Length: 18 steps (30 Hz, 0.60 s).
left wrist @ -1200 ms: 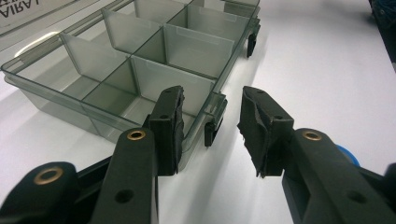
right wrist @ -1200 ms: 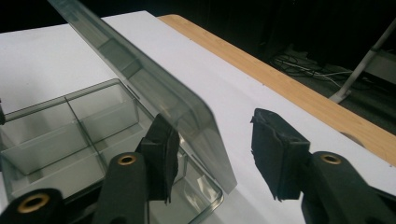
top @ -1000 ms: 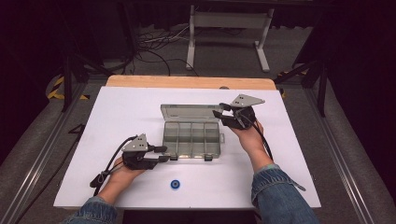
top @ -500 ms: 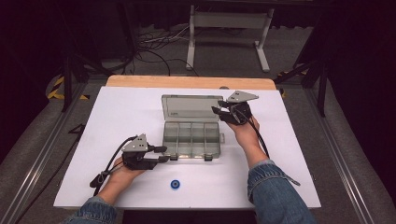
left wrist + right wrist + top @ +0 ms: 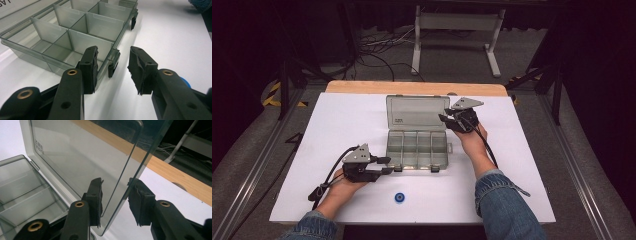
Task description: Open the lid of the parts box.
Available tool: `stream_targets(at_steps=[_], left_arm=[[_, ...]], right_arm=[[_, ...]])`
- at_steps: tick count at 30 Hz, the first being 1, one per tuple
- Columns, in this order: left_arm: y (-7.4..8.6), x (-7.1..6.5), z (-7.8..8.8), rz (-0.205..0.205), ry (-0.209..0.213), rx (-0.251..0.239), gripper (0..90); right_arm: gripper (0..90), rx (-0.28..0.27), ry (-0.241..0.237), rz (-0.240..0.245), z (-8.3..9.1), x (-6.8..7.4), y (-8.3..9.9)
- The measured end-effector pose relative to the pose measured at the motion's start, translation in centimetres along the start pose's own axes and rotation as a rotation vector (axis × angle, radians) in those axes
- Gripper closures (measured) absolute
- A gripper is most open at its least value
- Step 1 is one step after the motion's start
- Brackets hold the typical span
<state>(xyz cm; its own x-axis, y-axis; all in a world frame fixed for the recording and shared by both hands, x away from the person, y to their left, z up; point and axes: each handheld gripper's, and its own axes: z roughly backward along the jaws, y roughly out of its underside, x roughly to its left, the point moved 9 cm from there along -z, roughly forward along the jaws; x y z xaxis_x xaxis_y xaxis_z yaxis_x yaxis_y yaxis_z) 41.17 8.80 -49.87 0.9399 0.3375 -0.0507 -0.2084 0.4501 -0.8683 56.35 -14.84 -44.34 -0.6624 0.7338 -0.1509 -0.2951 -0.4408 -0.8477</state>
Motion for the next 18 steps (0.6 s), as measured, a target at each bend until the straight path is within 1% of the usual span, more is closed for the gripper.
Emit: stream_targets(at_steps=[13, 18], left_arm=[[0.0, 0.0, 0.0, 0.001, 0.005, -0.001, 59.1], [0.0, -0.2, 0.0, 0.008, 0.011, 0.0, 59.7]], right_arm=[[63.4, 0.02, 0.006, -0.021, -0.9, -0.5, 0.6], [62.9, 0.039, 0.008, -0.023, -1.3, -0.7, 1.0]])
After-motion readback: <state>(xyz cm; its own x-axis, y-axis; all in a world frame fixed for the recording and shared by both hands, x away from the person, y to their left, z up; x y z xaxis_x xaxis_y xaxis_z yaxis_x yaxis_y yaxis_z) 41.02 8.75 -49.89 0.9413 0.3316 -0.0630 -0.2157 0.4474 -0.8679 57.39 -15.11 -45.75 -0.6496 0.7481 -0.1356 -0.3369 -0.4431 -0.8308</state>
